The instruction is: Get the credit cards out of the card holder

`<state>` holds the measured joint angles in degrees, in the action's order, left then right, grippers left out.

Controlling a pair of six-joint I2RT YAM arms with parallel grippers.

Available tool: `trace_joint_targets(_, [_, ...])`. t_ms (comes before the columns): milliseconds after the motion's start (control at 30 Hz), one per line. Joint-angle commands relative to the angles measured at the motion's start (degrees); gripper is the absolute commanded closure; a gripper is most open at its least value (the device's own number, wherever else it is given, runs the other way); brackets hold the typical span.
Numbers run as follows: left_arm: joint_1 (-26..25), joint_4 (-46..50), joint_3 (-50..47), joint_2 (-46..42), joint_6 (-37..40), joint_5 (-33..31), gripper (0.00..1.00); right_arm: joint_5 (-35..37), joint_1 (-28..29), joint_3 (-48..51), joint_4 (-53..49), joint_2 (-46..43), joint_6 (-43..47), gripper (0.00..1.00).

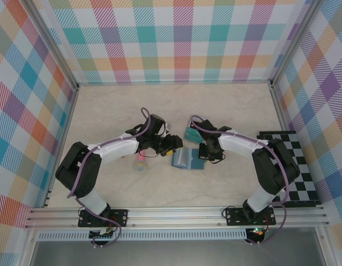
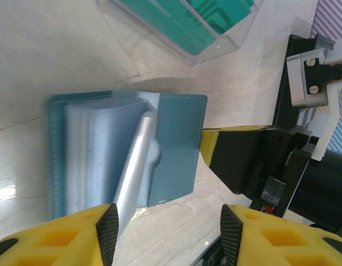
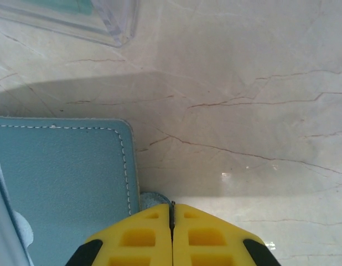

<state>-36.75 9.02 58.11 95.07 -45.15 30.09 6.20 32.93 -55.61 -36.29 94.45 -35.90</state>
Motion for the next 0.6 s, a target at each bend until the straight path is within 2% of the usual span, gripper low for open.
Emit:
trace_joint_targets(0, [-0.9,2.4,2.0,1.8,2.5,2.1,0.46,-1.7,-0.3,-1.5,0.6,0.9,0.6,0.99])
trace_joint_targets(200, [-1.0,6.4,3.9,4.2,4.2,-1.7,0.46,-2.1,-0.3,-1.8,0.7,1.3,0.6,0.99])
trace_joint_targets(467, [-1.0,5.0,4.1,6.8,3.7,-0.1,0.47,-2.6,-0.3,-1.9,0.6,1.7,0.7,0.99])
trace_joint_targets(567, [-1.0,4.1,4.3,7.6,3.7,1.4,0.52,-3.2,-0.3,-1.8,1.0,1.8,0.8,0.99])
